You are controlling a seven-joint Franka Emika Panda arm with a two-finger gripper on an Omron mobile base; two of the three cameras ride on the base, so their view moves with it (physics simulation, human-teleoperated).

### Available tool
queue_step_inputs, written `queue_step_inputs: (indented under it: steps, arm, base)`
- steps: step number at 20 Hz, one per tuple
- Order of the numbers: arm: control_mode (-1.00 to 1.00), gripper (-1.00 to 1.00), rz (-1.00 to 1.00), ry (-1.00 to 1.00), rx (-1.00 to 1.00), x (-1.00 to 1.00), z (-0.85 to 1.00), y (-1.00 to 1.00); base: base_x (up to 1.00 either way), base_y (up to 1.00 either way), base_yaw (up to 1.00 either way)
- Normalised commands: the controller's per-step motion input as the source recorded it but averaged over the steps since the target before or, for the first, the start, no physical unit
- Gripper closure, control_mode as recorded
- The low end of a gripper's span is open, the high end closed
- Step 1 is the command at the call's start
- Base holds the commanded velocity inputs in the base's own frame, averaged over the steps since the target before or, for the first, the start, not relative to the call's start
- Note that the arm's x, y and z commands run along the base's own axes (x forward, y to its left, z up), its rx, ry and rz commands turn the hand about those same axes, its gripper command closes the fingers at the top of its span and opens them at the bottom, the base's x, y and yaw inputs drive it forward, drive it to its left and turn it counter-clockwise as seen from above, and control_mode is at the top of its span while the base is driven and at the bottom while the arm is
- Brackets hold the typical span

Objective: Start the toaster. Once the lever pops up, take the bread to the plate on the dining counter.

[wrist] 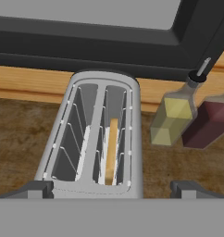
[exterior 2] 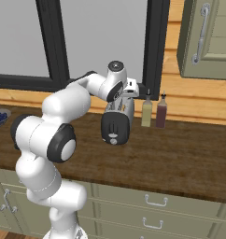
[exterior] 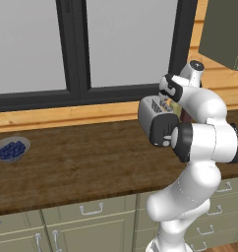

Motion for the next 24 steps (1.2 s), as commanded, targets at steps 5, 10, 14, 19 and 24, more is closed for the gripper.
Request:
queue_step_inputs:
  steps: [5,10,14,19,24]
  arm:
    - [-1.00,-1.00,0.00,0.00,0.00,0.00,0.00,0.00]
    - [-1.00,-1.00,0.00,0.00,0.00,0.00,0.00,0.00]
    - [-1.00,-1.00,0.00,0.00,0.00,0.00,0.00,0.00]
    - [-1.00,-1.00,0.00,0.00,0.00,0.00,0.00,0.00]
    - [-1.00,-1.00,0.00,0.00,0.00,0.00,0.00,0.00]
  base:
    - [0.00,0.00,0.00]
    - [0.00,0.00,0.00]
    - [0.00,0.00,0.00]
    - [0.00,0.00,0.00]
    - [0.00,0.00,0.00]
